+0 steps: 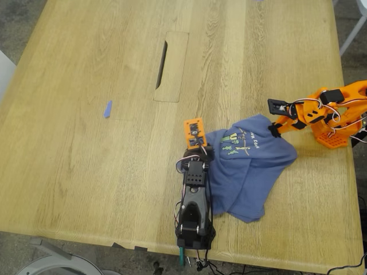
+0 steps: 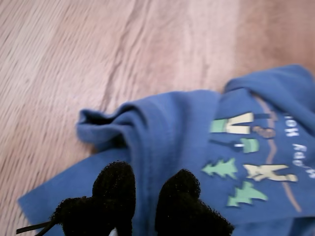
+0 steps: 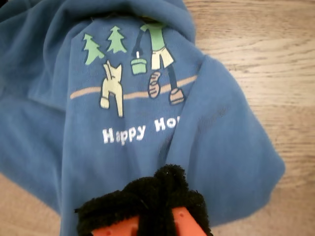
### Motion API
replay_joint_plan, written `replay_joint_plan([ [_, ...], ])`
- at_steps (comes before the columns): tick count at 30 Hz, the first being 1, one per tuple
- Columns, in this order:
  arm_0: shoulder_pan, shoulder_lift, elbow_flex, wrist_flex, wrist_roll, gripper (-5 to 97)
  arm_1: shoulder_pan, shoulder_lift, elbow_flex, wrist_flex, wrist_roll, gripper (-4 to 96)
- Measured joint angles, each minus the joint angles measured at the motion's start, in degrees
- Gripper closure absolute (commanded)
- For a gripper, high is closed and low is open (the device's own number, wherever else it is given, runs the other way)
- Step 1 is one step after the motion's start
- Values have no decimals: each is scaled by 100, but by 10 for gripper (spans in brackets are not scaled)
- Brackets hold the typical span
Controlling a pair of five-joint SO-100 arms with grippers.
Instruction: Fold a T-shirt
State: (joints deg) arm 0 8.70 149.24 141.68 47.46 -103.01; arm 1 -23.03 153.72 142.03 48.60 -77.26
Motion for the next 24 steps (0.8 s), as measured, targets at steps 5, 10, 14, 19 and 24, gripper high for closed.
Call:
replay_joint_plan([
  [5,606,-53,-18,-237,0,816,369,-1266,-352,-1169,-202,913],
  [10,1028,-290,316,-853,-18,798,439,-2514,-738,-2232,-281,913],
  [14,1292,-659,448,-1301,-18,785,431,-3138,-870,-2742,-281,913],
  [19,1336,-1055,756,-1916,-26,785,255,-3393,-826,-3111,-281,913],
  [24,1327,-1512,1063,-2575,-9,785,-70,-3401,-237,-3437,-220,913],
])
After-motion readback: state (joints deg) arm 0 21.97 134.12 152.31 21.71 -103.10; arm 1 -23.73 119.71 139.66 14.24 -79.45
